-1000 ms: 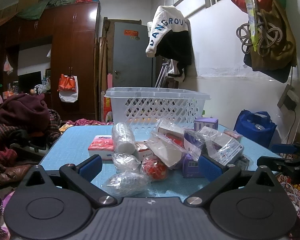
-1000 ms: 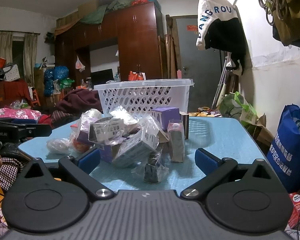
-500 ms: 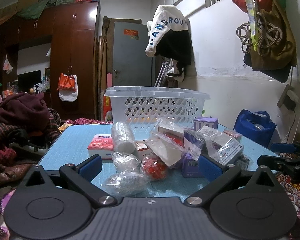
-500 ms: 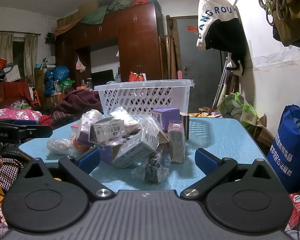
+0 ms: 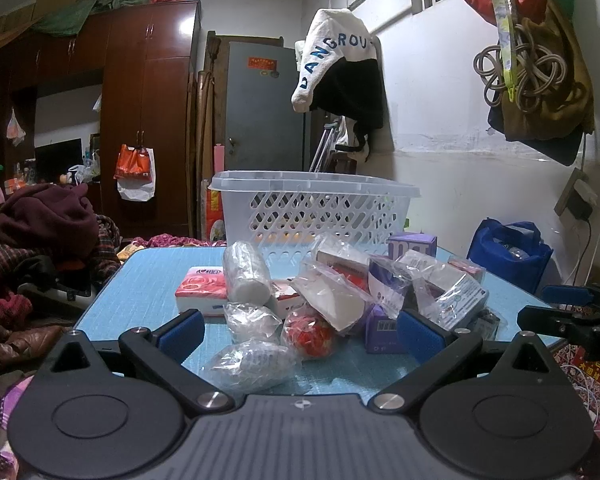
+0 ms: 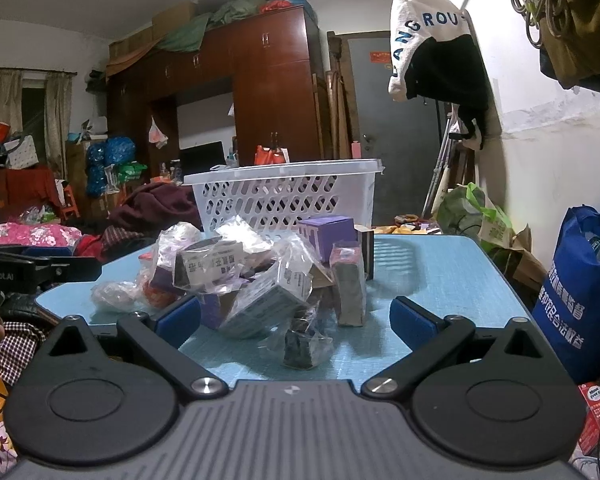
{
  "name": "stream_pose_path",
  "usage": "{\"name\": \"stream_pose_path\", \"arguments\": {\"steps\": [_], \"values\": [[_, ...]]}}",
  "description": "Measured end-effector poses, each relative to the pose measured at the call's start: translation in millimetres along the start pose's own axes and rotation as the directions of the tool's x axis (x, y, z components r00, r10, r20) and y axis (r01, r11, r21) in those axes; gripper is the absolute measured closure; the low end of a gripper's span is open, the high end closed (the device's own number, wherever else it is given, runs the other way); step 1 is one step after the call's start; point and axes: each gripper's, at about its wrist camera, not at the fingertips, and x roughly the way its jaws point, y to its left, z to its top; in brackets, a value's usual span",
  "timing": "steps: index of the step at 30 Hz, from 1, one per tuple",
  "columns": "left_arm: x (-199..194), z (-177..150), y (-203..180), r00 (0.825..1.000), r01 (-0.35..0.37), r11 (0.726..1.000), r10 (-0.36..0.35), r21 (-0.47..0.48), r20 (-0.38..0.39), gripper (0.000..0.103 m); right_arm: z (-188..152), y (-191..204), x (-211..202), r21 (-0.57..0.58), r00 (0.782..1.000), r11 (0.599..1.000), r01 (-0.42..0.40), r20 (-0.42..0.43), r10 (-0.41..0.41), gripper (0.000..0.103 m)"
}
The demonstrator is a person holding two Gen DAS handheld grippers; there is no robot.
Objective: Organize objects
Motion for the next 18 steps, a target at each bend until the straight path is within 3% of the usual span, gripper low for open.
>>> {"name": "stream_pose_path", "arguments": {"steps": [18], "values": [[0.2,-0.4,0.6,1.0,-0.001,1.0,0.001,-0.001,-0.001,0.0,-1.0,0.8,1.2,-0.005,1.0,1.0,-0.003,-0.003,0.003,0.0]]}}
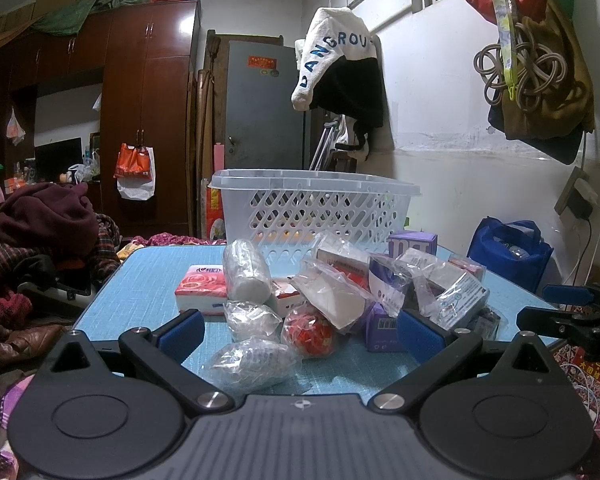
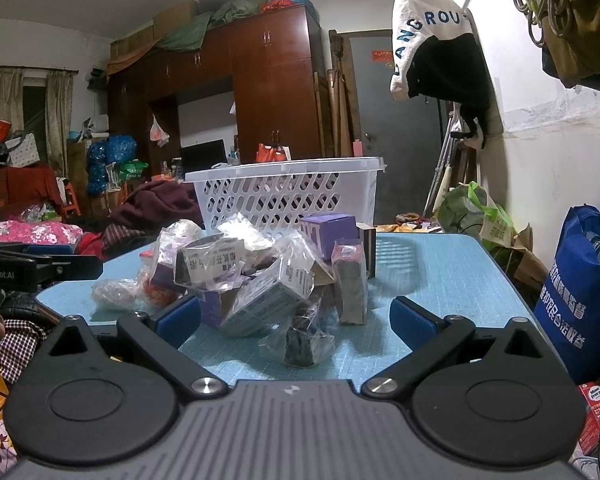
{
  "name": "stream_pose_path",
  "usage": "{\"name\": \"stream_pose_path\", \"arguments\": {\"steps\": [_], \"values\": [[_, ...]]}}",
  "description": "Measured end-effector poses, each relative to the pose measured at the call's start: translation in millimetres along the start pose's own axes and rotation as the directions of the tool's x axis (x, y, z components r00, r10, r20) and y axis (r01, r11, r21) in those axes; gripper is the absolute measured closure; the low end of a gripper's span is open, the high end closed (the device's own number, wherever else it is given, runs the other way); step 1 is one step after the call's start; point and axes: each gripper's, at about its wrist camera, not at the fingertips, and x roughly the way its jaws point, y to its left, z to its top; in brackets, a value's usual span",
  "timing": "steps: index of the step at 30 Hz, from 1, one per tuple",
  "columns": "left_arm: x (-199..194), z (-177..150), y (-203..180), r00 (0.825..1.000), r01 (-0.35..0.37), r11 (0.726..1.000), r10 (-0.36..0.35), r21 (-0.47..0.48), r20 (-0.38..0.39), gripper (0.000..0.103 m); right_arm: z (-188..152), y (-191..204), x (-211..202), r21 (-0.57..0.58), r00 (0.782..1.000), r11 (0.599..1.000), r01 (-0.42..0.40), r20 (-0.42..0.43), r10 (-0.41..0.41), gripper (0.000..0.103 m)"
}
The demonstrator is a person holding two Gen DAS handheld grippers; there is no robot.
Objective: Organize objects
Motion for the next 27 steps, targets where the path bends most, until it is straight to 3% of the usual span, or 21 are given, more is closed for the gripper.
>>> {"name": "stream_pose_path", "arguments": {"steps": [15,21,27], "values": [[2.4,-1.5,6.1,1.0,-0.008,1.0,0.008,0.002,-0.007,0.0,-2.2,0.8,1.9,-0.01,1.0,1.0,0.015,0.005,-0.015,0.0],[3.4,-2.7,40.5,0.998,-0.068,0.997,0.069,-0.021,0.005,0.0,-9.1,-2.9,16.3,-0.028,1.0,1.0,0.0,-0.023,-0.001,0.0],[20.4,-13.3,56.2,0.998,-0.039,0.999,0.038,-0.016,-0.042,0.0,-17.1,-1.2,27.8,-0.048,0.998,0.999,0.016,-0.055,-0.019,0.007]]}}
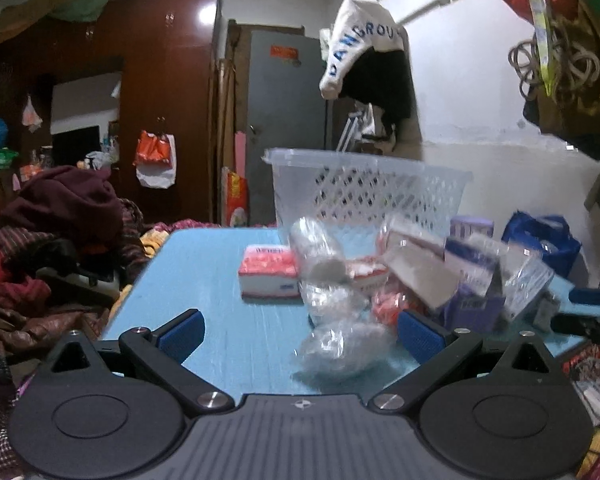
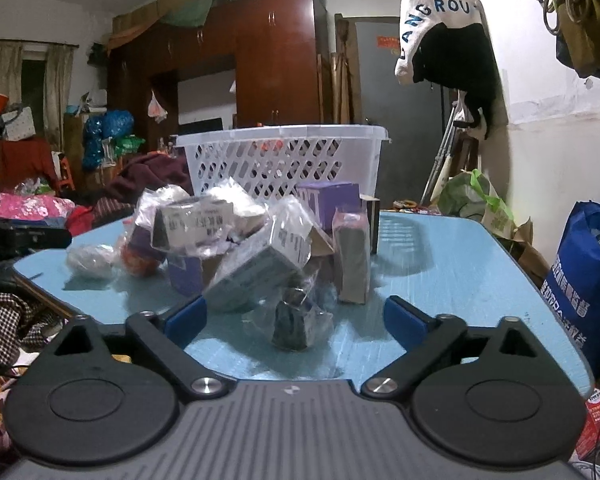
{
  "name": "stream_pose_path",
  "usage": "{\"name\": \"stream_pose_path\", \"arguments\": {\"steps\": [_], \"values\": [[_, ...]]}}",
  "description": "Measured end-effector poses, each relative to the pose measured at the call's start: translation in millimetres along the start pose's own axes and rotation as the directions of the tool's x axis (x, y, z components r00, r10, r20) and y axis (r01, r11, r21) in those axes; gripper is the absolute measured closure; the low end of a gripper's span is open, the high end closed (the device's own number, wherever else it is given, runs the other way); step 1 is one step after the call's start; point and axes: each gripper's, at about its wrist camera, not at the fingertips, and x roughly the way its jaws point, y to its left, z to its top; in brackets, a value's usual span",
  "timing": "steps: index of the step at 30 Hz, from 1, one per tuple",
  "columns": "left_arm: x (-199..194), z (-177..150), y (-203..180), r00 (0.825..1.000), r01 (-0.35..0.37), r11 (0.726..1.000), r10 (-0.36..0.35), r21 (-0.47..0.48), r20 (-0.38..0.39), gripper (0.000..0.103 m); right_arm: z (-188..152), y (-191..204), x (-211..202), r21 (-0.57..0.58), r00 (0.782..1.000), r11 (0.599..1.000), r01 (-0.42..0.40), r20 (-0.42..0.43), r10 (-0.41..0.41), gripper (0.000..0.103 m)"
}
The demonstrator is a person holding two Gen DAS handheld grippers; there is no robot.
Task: Organize objects
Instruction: 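Grasp the clear plastic bag with the left gripper while the right grasps a bagged grey box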
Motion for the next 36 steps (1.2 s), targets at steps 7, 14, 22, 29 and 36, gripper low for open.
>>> {"name": "stream_pose_path", "arguments": {"steps": [7,14,22,29,36], "values": [[18.8,-10.1,-12.6,0.999,0.025,0.999,-0.023,0.036,-0.045,0.0,5.0,1.1,-9.9,0.003,0.999,1.0,-0.012,0.051,0.012,0.007],[27.2,-14.2,-12.8,0.998,0.02,0.999,-0.018,0.029,-0.061,0.0,15.7,27.2,10.8,-0.107,0.998,0.994,0.025,0.057,-0.019,0.012],[31.0,-14.8,-9.6,0.998,0.017,1.0,-0.015,0.018,-0.066,0.001,16.1,14.9,16.5,-0.078,0.999,0.997,-0.013,0.037,0.016,0.038],[29.7,-16.8,-17.6,0.999,0.018,0.998,-0.015,0.06,-0.047,0.029,15.6,12.7,8.7,-0.073,0.997,0.996,-0.055,0.058,0.059,0.05],[26.6,-16.3,-10.8,0.999,0.047,0.999,-0.046,0.023,-0.028,0.055,19.0,7.3,2.4,-0.045,0.993,0.996,-0.079,0.083,0.083,0.051]]}}
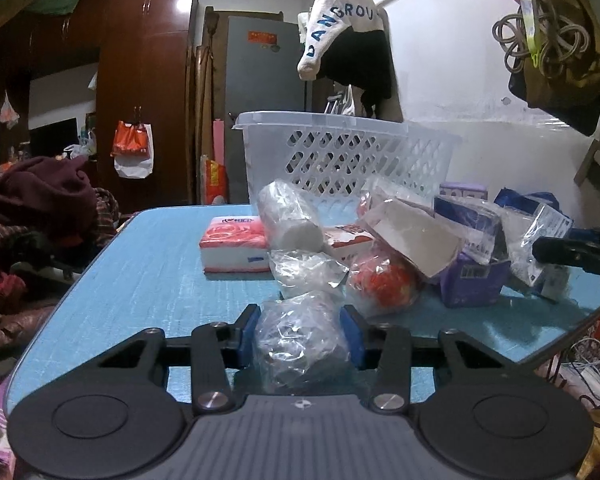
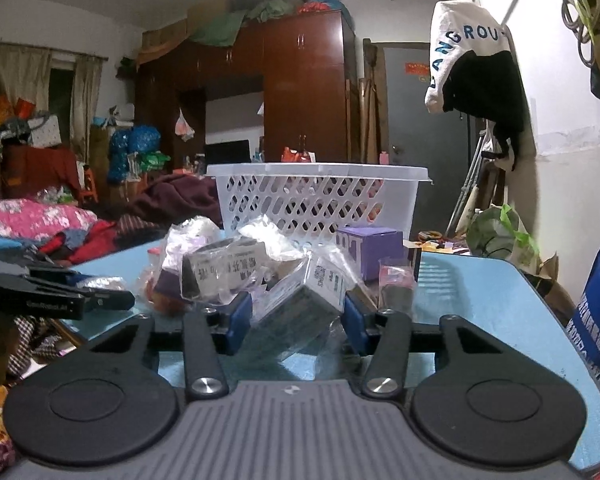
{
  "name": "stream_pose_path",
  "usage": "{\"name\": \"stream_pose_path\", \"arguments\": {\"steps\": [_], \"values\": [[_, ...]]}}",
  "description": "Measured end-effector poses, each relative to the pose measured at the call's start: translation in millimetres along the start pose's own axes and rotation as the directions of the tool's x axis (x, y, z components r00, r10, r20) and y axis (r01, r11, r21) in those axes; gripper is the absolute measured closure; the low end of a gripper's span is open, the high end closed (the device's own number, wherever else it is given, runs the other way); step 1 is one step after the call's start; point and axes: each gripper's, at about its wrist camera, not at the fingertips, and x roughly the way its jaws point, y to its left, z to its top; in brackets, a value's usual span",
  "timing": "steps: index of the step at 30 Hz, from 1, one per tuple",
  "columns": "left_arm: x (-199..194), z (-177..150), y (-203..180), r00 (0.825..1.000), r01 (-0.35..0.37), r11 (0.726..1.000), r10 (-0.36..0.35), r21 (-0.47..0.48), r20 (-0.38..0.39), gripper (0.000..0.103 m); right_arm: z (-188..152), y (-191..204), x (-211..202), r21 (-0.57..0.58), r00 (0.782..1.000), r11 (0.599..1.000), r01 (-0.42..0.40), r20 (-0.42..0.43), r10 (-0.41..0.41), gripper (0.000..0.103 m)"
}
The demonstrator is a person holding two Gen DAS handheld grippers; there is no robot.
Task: Organize objects
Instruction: 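Grasp the clear plastic bag with the left gripper while the right grasps a bagged grey box, then carry both items over the white basket and open both grippers to drop them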
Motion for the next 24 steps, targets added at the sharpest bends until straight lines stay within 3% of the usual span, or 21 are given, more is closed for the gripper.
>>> {"name": "stream_pose_path", "arguments": {"steps": [17,21,24], "values": [[-2.8,29.7,12.4,0.996,0.021,0.998,-0.016,-0.055,0.084,0.056,30.0,-37.5,-8.0,0.139,0.997,0.99,0.007,0.079,-0.018,0.051],[-0.9,71.3,15.2,0.991,0.043,0.997,-0.034,-0.061,0.13,0.056,67.6,-39.1,10.0,0.127,0.995,0.992,-0.026,0.096,0.013,0.051],[21.6,128.9,16.9,0.988,0.065,0.995,-0.054,-0.072,0.144,0.056,105.6,-38.8,44.5,0.094,0.996,0.996,-0.006,0.089,-0.003,0.051]]}}
